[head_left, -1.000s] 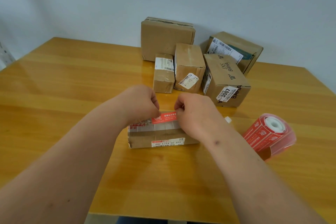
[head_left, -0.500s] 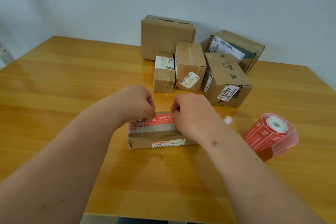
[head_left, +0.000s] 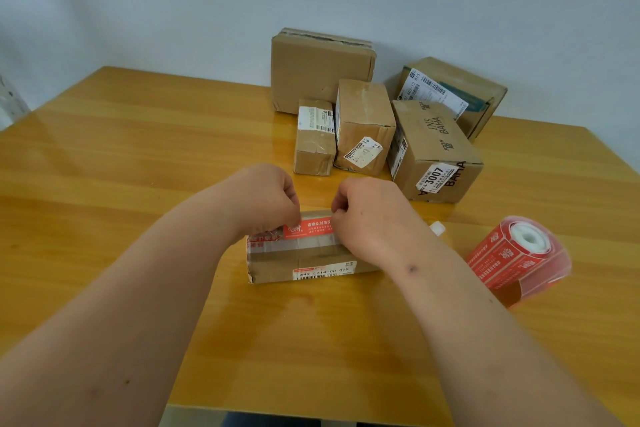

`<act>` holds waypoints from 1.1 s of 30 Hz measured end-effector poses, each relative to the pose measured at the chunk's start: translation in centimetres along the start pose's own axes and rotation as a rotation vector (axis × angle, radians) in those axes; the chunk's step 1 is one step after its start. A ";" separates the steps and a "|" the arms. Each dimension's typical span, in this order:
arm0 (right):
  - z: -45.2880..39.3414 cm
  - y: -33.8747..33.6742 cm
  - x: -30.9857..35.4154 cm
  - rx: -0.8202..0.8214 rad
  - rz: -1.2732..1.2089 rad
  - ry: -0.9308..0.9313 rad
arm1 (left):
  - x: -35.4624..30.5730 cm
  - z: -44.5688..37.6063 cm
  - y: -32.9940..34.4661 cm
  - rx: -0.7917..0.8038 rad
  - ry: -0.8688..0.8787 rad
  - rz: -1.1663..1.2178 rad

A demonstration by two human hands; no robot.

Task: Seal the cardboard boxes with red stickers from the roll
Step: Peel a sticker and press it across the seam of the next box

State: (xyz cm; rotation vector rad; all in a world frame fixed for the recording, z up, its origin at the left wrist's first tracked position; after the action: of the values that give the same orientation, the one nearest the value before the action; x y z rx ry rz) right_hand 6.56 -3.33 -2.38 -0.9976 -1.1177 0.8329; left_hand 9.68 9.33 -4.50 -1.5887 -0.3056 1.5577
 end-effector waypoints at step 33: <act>-1.9 1.6 -3.3 -0.006 -0.058 0.210 | -0.1 -0.1 0.7 -0.127 0.085 -0.312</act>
State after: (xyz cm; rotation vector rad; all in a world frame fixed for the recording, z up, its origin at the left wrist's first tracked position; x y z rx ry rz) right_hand 7.54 -6.19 -5.14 -1.0278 -0.9650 0.6616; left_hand 9.49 8.84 -4.94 -1.6114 -0.5859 1.2485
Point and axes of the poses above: each hand's wrist, its own z-axis away from the middle knuckle, its own y-axis out of the palm, x = y × z, the point moved 8 cm from there along -z, towards the middle knuckle, and after that the axes turned 15 degrees about y, right-handed, at the moved point
